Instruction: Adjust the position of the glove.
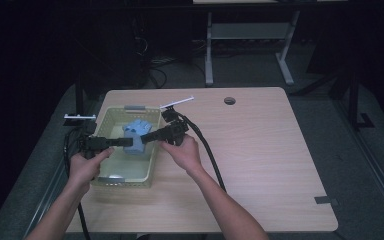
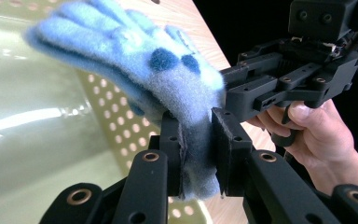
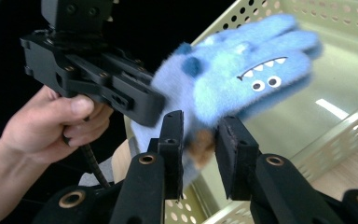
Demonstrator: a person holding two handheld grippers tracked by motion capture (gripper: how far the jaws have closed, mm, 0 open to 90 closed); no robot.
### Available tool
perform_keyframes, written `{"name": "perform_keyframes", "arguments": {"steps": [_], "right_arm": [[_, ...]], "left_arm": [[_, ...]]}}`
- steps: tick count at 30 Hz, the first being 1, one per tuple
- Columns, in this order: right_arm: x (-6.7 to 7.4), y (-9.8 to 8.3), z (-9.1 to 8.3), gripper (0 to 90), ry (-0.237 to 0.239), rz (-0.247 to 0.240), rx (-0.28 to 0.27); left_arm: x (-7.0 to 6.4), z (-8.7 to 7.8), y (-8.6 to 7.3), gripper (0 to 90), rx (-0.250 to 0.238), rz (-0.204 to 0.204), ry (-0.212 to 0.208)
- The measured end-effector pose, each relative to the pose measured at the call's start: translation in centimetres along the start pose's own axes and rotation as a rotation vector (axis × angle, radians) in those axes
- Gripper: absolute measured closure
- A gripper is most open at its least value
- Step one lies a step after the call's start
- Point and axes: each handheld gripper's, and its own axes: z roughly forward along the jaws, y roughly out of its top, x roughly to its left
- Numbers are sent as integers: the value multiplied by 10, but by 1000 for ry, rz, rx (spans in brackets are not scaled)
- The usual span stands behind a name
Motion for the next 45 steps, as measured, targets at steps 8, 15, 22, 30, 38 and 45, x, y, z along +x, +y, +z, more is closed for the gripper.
{"name": "perform_keyframes", "arguments": {"steps": [8, 15, 22, 30, 38, 45], "right_arm": [[-4, 0, 7, 723, -2, 14, 12], [-3, -1, 4, 720, -17, -1, 18], [-2, -2, 1, 699, -33, -3, 31], [-2, -7, -8, 663, -51, -10, 33], [-8, -13, -22, 646, -58, 4, 9], [-11, -17, -35, 626, -63, 11, -3]], "left_arm": [[11, -8, -2, 750, 13, -14, 40], [20, -6, -2, 750, 42, -22, 94], [26, 3, 2, 750, 105, -24, 140], [37, 18, 6, 747, 165, -81, 200], [47, 35, 5, 741, 258, -118, 308], [52, 50, 4, 733, 333, -135, 386]]}}
